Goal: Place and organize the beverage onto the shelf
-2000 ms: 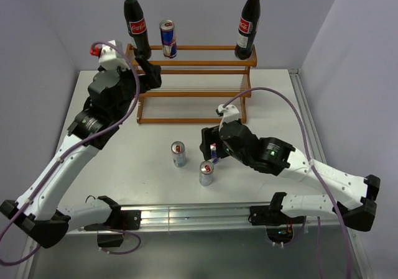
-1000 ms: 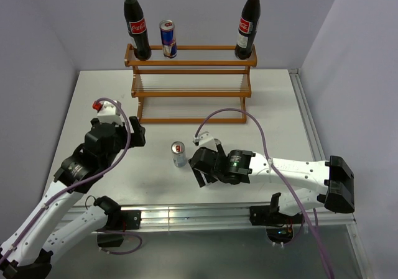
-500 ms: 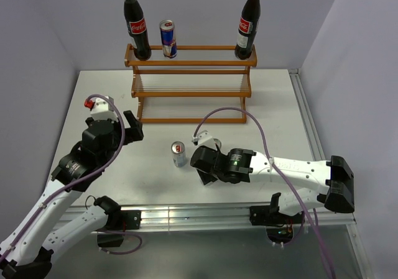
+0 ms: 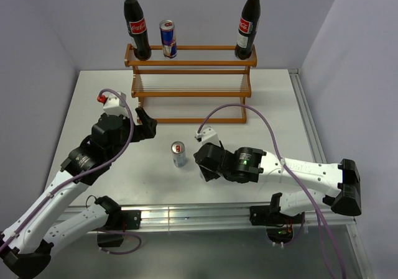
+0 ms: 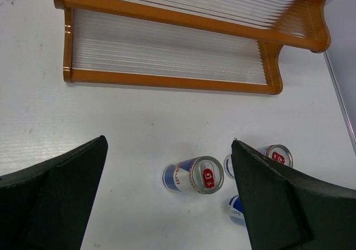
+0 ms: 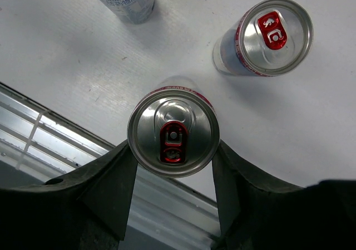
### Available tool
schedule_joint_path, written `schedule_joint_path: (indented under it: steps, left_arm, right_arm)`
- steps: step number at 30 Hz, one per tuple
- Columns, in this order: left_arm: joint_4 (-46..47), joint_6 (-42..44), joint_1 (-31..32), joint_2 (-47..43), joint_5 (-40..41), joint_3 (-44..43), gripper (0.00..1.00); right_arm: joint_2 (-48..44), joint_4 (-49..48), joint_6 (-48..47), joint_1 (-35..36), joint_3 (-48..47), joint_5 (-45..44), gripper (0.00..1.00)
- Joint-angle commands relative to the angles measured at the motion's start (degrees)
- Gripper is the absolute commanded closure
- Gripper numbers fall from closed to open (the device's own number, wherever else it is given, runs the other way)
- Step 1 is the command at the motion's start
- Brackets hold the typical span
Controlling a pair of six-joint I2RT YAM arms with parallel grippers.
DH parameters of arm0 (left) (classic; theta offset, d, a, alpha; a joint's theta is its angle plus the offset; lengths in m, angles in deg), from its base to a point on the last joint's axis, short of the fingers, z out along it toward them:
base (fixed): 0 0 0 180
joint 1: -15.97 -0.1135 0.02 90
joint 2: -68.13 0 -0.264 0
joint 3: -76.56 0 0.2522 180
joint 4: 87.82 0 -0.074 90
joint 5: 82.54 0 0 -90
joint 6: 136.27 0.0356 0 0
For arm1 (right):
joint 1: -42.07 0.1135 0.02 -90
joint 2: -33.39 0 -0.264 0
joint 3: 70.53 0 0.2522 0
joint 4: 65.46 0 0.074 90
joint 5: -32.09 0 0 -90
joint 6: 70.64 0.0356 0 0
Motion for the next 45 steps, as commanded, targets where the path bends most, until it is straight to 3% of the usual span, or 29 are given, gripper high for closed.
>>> schedule_joint_path:
  steps: [1,11,18,25,26,29,36,40,45]
  left_arm:
    - [3.21,-0.65,1.34,-0.06,-0.68,-1.42,0.00]
    - [4.79,1.47,2.31,-1.37,-2.43,0.77,0.01]
    - [13.31,0.58,3.89,-0.32,-7.97,5.34,0.01]
    - [30.34,5.77,13.99,-0.66,-9.02,12.10,0.00]
    - [37.77,6.55,14.52,-1.19,-10.33,13.85,0.01]
    - [48.78,8.57,16.81,-1.99,-14.21,19.92,0.01]
    - [60.41,17.79,23.83,-0.59,-10.79,26.17,0.00]
    - [60.52,25.88,32.52,4.67,-1.32,24.34,0.01]
    - [60.87,31.52,36.24,9.43,3.01,21.70,0.00]
  right_arm:
    - [-2.17,-5.20,-1.53,-0.27,0.19,-1.74,0.74]
    - [-2.08,-7.94,-1.54,-0.36,2.66,-1.39,0.81]
    - [-4.45,-3.12,-1.45,-0.36,-0.85,-3.14,0.84]
    - [-6.91,5.85,-0.92,-1.24,-8.40,-5.43,0.84]
    - [-7.09,8.03,-0.92,-1.50,-9.46,-5.87,0.84]
    - [-6.83,12.17,-1.71,-2.47,-13.59,-6.84,0.84]
    - [-5.07,18.95,-4.34,-3.52,-23.43,-7.98,0.84]
    - [-1.74,21.24,-5.75,-3.52,-30.63,-8.51,0.84]
    - [1.16,22.82,-7.51,-3.52,-35.74,-7.11,0.85]
